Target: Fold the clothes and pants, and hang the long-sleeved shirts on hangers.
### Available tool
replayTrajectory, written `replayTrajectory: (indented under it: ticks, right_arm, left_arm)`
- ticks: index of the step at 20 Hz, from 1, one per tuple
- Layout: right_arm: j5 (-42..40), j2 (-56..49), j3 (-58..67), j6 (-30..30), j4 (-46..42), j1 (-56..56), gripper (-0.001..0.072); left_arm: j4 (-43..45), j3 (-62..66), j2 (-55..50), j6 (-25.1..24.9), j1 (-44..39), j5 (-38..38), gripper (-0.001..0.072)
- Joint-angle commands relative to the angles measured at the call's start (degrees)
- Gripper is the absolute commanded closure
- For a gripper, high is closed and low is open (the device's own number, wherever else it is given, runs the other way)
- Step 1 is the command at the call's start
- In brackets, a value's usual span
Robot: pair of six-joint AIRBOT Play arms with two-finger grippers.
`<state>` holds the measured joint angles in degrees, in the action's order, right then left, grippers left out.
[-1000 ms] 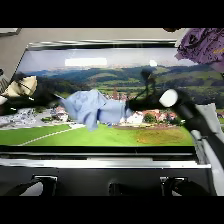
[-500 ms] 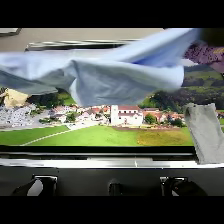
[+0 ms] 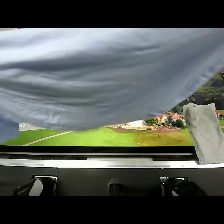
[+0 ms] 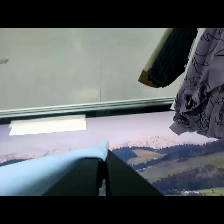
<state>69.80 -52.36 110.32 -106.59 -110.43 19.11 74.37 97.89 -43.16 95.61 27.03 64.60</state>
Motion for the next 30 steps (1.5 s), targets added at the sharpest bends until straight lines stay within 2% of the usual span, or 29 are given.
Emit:
replayTrajectory:
  ticks: [1,3,6,7,9,11,14,17,18,19,20,21,22,24,26,28,30]
  right_arm:
    - [-0.24,-9.40,0.17,-0.42,-2.91,-0.04,0.0675]
    - [-1.07,-17.94,0.17,-1.75,-2.99,-0.04,0.0675]
    - [-1.46,-32.48,0.17,-10.32,-1.38,-0.07,0.0675]
    - [-2.47,-37.59,0.17,-11.50,3.04,-0.96,0.0675]
    - [-5.11,-46.60,0.17,-11.52,18.99,-4.02,0.0675]
    - [-7.10,-53.53,0.17,-11.52,31.41,-7.15,0.0675]
    - [-7.72,-59.28,0.17,-11.52,39.34,-9.40,0.0674]
    - [-7.39,-60.15,0.20,-11.34,41.11,-9.62,0.0670]
    - [-6.95,-59.91,0.20,-10.62,42.23,-9.64,0.0622]
    - [-6.51,-59.47,0.20,-8.83,44.04,-10.14,0.0496]
    - [-5.97,-58.73,0.20,-3.50,48.41,-10.95,0.0313]
    - [-4.33,-57.79,0.20,1.60,52.74,-12.33,0.0277]
    - [-1.18,-56.52,0.20,5.51,55.43,-14.36,0.0277]
    - [6.95,-53.77,0.17,11.54,55.49,-18.64,0.0277]
    - [14.56,-51.41,-0.46,16.26,54.84,-22.60,0.0278]
    - [17.90,-48.96,-5.46,20.28,54.84,-24.65,0.0277]
    - [17.33,-45.92,-15.82,22.56,55.76,-24.11,0.0275]
  left_arm:
    - [-9.33,-3.23,-6.29,-2.62,-0.83,3.13,0.0684]
    - [-9.86,-6.84,-12.90,-2.69,-3.89,4.13,0.0685]
    - [-9.86,-12.35,-24.70,-3.28,-8.07,3.08,0.0684]
    - [-9.86,-13.86,-29.44,-3.26,-9.22,1.81,0.0684]
    - [-9.86,-15.08,-38.82,-3.21,-10.91,-1.29,0.0684]
    - [-9.88,-15.04,-47.01,-3.06,-11.74,-4.70,0.0685]
    - [-9.88,-14.99,-54.51,-3.06,-11.50,-9.25,0.0684]
    - [-9.88,-14.82,-56.50,-3.08,-10.60,-11.74,0.0683]
    - [-9.86,-14.19,-56.41,-3.08,-9.88,-11.52,0.0660]
    - [-9.86,-13.11,-56.19,-3.08,-8.81,-10.54,0.0546]
    - [-9.84,-11.58,-55.78,-3.10,-7.32,-8.68,0.0377]
    - [-9.81,-9.79,-55.06,-3.28,-5.27,-6.08,0.0257]
    - [-9.79,-8.33,-53.92,-4.76,-2.93,-3.39,0.0231]
    - [-9.66,-7.58,-50.88,-9.51,1.97,0.66,0.0231]
    - [-10.29,-8.70,-48.33,-9.55,7.17,2.25,0.0231]
    - [-11.50,-12.07,-46.66,-9.57,11.15,3.02,0.0231]
    - [-11.43,-17.29,-45.55,-9.60,13.38,4.50,0.0232]
